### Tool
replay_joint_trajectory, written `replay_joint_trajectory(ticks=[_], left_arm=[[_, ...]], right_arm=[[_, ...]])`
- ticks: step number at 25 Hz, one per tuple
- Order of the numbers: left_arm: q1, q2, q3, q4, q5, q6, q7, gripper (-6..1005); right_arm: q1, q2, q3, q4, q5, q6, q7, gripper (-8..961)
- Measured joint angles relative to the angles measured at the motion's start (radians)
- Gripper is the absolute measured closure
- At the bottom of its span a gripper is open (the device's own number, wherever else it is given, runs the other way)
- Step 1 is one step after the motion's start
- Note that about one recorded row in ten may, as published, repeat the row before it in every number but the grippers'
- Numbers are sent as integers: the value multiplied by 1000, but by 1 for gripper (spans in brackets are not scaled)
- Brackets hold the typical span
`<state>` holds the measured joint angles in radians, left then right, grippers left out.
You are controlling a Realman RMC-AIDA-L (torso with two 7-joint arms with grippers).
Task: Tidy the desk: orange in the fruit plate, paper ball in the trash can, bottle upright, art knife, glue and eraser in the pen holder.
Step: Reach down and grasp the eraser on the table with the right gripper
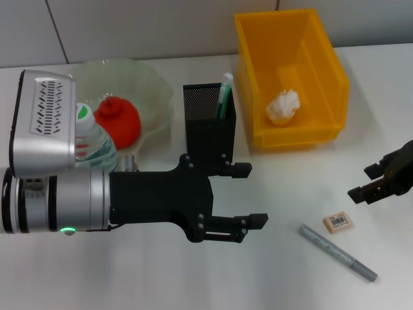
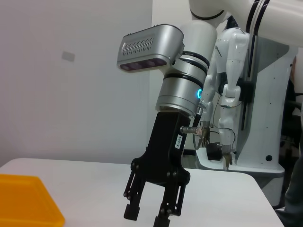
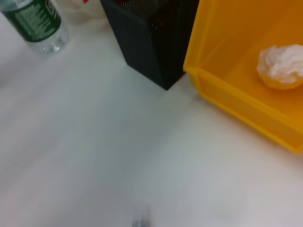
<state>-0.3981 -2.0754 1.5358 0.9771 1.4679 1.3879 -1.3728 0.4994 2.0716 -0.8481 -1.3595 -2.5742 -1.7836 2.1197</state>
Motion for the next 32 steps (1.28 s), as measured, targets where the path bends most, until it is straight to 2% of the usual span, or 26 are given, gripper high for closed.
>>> replay_joint_trajectory(ticks=[10,32], left_arm=[[0,0,14,0,-1,-1,0,214],[-10,-1,23,-14,-3,-9,0,213]], right_arm=[[49,2,-28,68,-65,-8,22,266],[73,4,-149,136,-103,52,54,266]])
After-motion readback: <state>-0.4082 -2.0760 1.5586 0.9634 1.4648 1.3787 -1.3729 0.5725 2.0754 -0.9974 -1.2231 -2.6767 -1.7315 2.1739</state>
